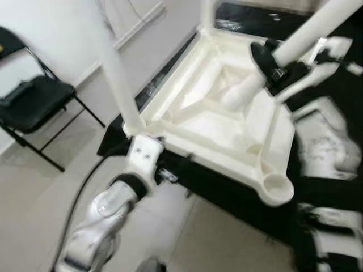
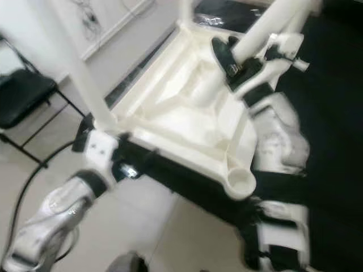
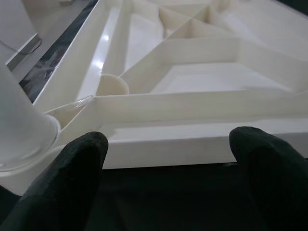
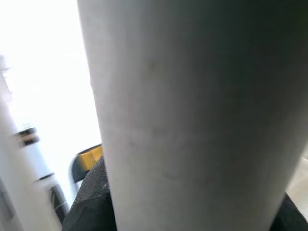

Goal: Building children table

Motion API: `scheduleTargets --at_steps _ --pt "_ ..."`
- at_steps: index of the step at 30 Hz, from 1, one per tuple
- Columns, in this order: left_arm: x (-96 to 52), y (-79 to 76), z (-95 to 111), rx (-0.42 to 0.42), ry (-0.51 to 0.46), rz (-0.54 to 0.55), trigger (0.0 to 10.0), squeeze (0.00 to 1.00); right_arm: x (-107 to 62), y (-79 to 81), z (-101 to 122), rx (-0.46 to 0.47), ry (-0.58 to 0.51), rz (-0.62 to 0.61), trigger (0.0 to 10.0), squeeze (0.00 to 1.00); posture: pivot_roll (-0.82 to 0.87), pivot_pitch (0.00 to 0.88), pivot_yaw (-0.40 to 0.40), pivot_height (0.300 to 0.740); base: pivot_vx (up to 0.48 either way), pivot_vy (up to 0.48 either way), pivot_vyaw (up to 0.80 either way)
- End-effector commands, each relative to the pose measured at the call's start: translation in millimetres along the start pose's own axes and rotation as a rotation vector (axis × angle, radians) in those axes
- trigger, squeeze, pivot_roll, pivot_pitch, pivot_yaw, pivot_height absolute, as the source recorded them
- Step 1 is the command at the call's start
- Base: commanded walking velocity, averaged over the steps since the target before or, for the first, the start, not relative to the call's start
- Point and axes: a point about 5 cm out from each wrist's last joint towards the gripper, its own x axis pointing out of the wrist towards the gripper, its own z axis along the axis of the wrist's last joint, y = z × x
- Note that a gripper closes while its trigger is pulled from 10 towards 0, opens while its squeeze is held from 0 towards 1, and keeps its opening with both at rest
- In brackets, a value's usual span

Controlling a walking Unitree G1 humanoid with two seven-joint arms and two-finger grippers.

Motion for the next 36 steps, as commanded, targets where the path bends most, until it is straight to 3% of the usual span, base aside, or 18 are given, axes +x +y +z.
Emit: scheduleTargets --at_steps 1,9,12,19,21,23,29,36 --pt "-5.3 -13.6 -12 -0.007 0.033 -0.063 10.0 0.0 -10.0 -9.1 9 -0.019 -0.024 -0.037 10.0 0.0 0.07 0.194 0.008 0.74 0.0 0.0 0.0" --pt "-16.2 -27.9 -24 -0.036 0.069 -0.13 10.0 0.0 -15.0 -8.4 11 -0.042 0.011 0.021 10.0 0.0 0.07 0.2 0.002 0.74 0.0 0.0 0.0" --pt "-18.6 -31.4 -23 -0.056 0.061 -0.167 10.0 0.0 -20.8 -6.0 14 -0.074 0.04 0.11 10.0 0.0 0.07 0.198 0.001 0.74 0.0 0.0 0.0" --pt "-28.3 -42.5 -25 -0.007 0.067 -0.285 10.0 0.0 -46.5 -24.4 26 -0.119 0.119 0.221 10.0 0.0 0.07 0.192 -0.003 0.74 0.0 0.0 0.0" --pt "-31.0 -42.8 -27 -0.001 0.078 -0.28 10.0 0.0 -62.6 -29.1 29 -0.139 0.174 0.279 10.0 0.0 0.07 0.193 -0.003 0.74 0.0 0.0 0.0" --pt "-30.3 -40.2 -28 -0.003 0.078 -0.258 10.0 0.0 -65.7 -33.4 28 -0.167 0.203 0.252 10.0 0.0 0.07 0.195 0.0 0.74 0.0 0.0 0.0" --pt "-26.1 -36.3 -22 -0.031 0.05 -0.234 10.0 0.0 -64.1 -28.6 22 -0.189 0.217 0.209 10.0 0.0 0.06 0.199 0.007 0.74 0.0 -0.074 0.0" --pt "-20.8 -30.1 -21 -0.017 0.051 -0.173 10.0 0.0 -64.4 -25.1 13 -0.162 0.25 0.223 10.0 0.0 0.06 0.199 0.009 0.74 0.038 -0.248 -0.8"
